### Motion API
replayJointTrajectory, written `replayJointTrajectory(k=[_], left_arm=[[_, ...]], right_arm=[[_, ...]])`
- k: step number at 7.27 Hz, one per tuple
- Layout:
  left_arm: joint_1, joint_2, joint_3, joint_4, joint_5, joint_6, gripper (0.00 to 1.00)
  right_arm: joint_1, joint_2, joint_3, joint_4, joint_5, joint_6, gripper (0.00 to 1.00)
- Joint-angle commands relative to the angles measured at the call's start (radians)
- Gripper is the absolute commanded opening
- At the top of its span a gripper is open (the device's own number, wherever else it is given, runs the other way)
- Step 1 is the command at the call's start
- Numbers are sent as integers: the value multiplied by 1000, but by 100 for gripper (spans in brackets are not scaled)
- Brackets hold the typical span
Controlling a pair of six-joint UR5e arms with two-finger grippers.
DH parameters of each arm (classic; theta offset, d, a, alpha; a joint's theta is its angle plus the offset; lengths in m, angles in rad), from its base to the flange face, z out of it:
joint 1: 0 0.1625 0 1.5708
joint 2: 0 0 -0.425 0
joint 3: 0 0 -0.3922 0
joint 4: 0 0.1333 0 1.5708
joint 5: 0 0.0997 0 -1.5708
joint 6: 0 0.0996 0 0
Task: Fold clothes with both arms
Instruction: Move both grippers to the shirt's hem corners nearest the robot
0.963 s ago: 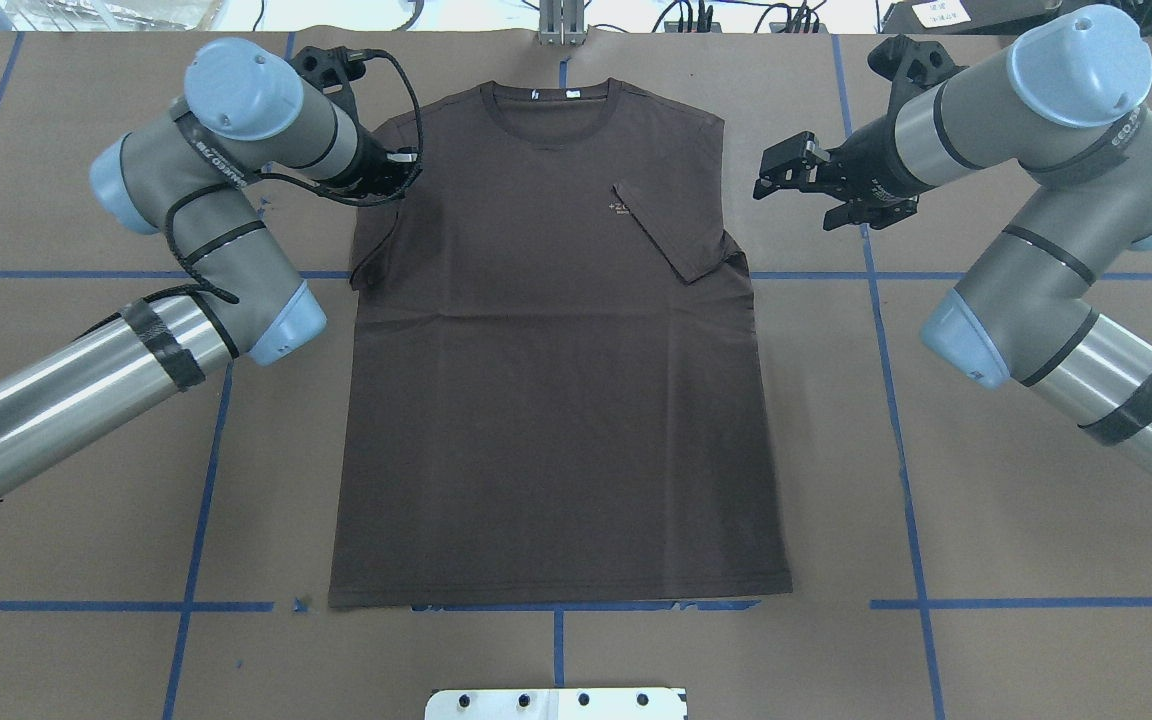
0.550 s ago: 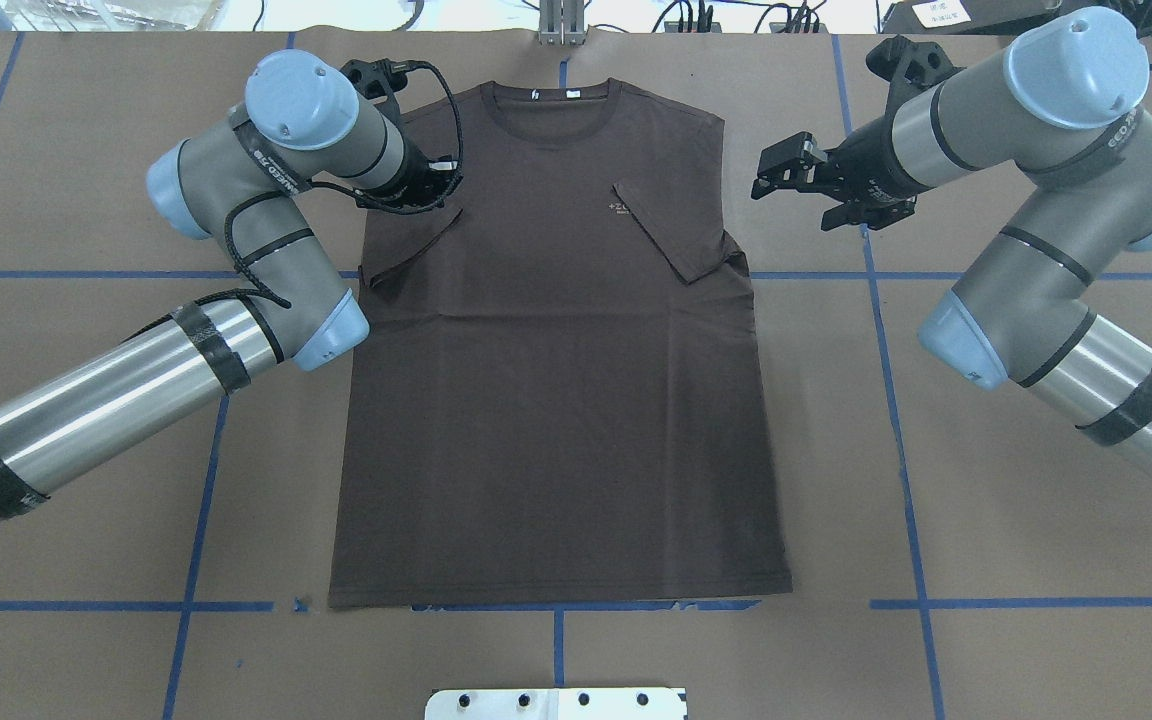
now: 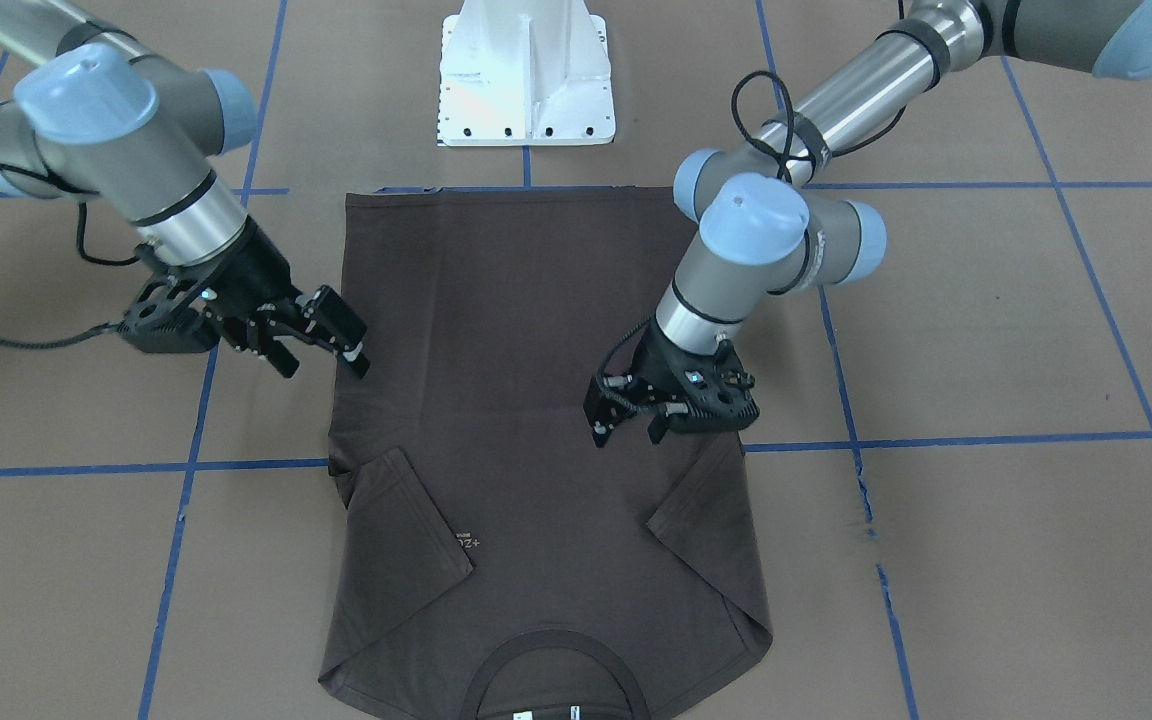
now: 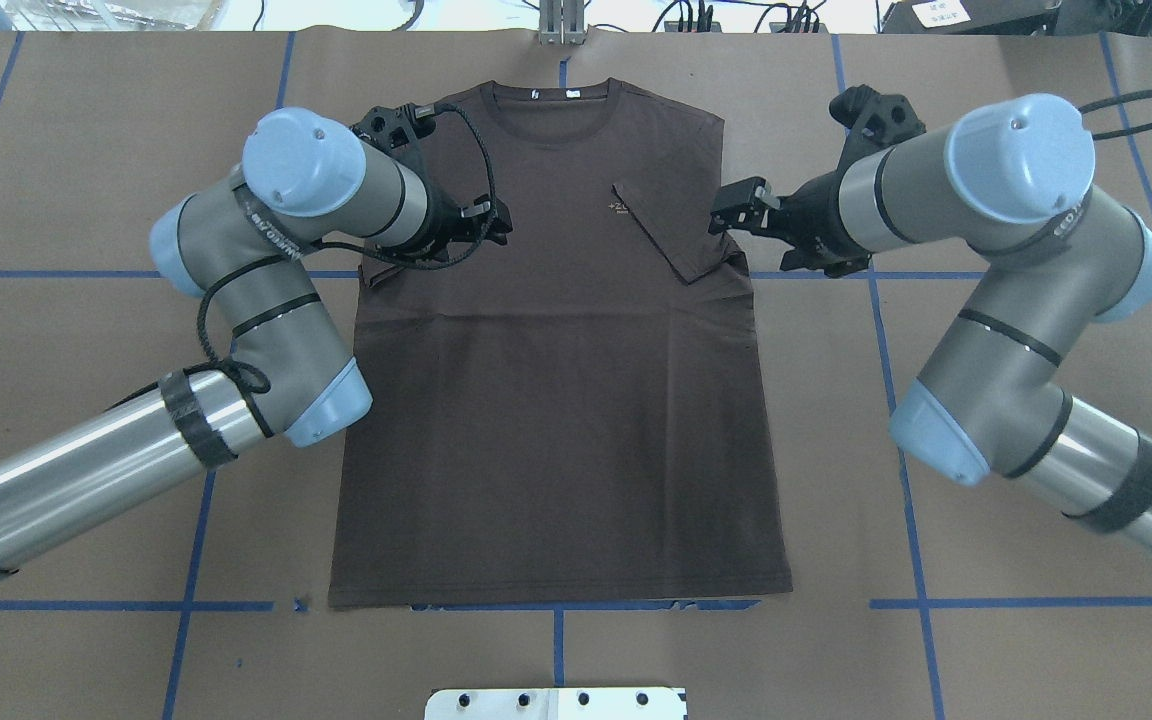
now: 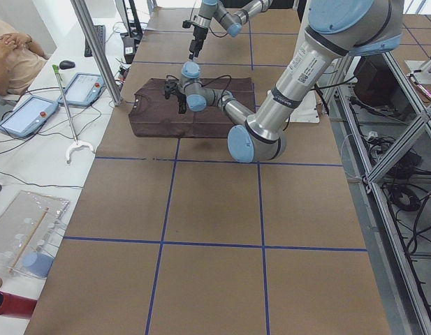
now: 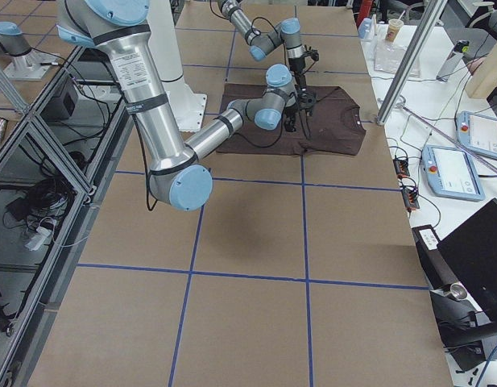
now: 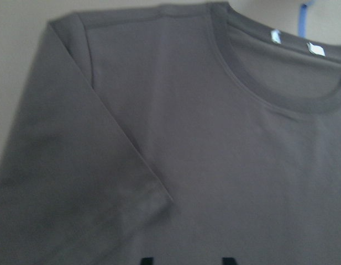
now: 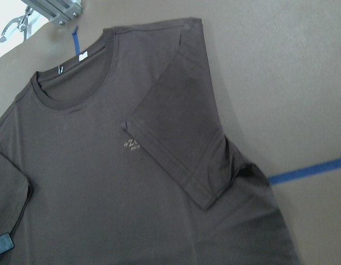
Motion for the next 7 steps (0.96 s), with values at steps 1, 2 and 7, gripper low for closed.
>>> replayJointTrajectory(k=[1,2,7], left_arm=[[63,179,-286,7,-43,-58,90],[63,224,-349,7,-161,-64,90],[63,251,-388,6,-150,-116,99]], right_arm=[[-172,-70,241,-172,-71,269,99],[-292,-83,281,-177,-169,351,97],[-613,-251,355,-381,-460,502,87]])
